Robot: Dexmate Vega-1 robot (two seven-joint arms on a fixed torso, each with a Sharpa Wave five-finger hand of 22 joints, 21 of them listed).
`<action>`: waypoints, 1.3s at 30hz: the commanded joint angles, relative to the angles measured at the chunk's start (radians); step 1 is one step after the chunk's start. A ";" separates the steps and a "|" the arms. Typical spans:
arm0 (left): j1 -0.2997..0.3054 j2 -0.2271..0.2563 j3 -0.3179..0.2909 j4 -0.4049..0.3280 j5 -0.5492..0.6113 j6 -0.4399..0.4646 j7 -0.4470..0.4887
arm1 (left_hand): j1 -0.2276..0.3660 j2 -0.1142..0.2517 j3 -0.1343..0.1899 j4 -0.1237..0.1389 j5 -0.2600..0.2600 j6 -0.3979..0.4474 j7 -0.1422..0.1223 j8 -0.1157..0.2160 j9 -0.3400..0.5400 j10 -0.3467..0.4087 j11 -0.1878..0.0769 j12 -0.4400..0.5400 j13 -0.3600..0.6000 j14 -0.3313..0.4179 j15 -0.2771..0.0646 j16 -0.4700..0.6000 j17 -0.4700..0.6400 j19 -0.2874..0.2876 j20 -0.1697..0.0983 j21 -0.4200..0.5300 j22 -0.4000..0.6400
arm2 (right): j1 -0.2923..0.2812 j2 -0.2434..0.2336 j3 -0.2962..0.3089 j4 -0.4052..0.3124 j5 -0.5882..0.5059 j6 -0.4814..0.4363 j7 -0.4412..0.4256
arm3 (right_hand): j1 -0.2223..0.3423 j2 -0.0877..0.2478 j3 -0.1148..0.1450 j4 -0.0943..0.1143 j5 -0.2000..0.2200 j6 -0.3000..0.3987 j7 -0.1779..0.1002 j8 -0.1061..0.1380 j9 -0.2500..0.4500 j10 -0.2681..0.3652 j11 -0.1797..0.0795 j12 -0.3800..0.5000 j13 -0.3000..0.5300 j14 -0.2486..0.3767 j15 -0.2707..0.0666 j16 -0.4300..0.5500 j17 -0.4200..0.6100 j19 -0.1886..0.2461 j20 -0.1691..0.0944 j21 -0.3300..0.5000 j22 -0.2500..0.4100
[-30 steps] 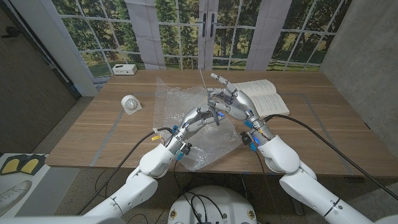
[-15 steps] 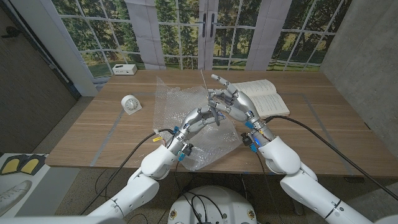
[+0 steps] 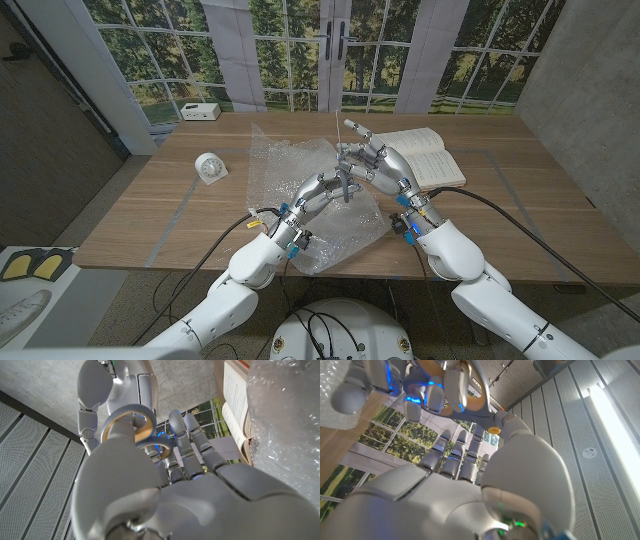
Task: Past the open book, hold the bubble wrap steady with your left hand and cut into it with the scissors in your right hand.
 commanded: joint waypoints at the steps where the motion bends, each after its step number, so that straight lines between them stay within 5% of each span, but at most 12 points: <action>1: 0.000 -0.014 -0.005 0.011 -0.007 0.000 0.015 | 0.029 0.026 -0.007 -0.001 0.002 0.003 -0.016 0.245 0.155 0.144 -0.079 0.040 -0.005 0.010 -0.108 0.014 -0.015 0.003 -0.010 0.018 -0.001 | 0.010 0.007 0.000 0.015 0.014 0.001 0.002 | 0.006 -0.001 0.005 0.006 0.007 0.007 0.004 0.001 0.002 0.166 -0.155 0.009 0.041 0.003 -0.172 0.005 0.003 -0.005 -0.003 0.003 0.003; 10: -0.007 -0.018 0.000 0.020 -0.008 0.003 0.010 | 0.050 0.027 -0.004 -0.011 0.006 -0.007 -0.027 0.314 0.241 0.156 -0.088 0.041 -0.009 0.012 -0.113 0.039 -0.028 -0.001 -0.012 0.040 -0.007 | 0.009 0.007 -0.001 0.016 0.025 -0.001 0.005 | 0.006 -0.001 0.004 0.007 0.007 0.008 0.004 0.001 0.002 0.167 -0.154 0.009 0.041 0.003 -0.171 0.005 0.003 -0.005 -0.002 0.003 0.003; 20: -0.012 -0.016 0.004 0.018 -0.026 0.021 -0.002 | 0.122 0.045 0.052 -0.020 0.076 -0.048 -0.008 0.477 0.277 0.171 -0.096 0.038 -0.028 0.028 -0.116 0.010 -0.038 -0.009 -0.012 0.080 -0.022 | 0.007 0.007 0.000 0.016 0.027 -0.001 0.004 | 0.006 -0.001 0.004 0.007 0.007 0.008 0.003 0.000 0.002 0.167 -0.154 0.008 0.040 0.003 -0.171 0.004 0.003 -0.005 -0.003 0.003 0.003; 39: -0.022 -0.026 0.009 0.036 -0.048 0.002 -0.033 | 0.112 0.041 0.060 -0.010 0.106 -0.090 0.009 0.568 0.274 0.166 -0.092 0.036 -0.035 0.030 -0.112 0.002 -0.013 -0.021 -0.008 0.106 -0.033 | 0.003 0.006 0.005 0.010 0.031 -0.018 -0.006 | 0.000 -0.001 0.000 0.011 0.005 0.007 0.006 0.000 0.002 0.161 -0.154 0.003 0.036 0.005 -0.164 0.005 0.003 -0.002 0.001 0.004 0.003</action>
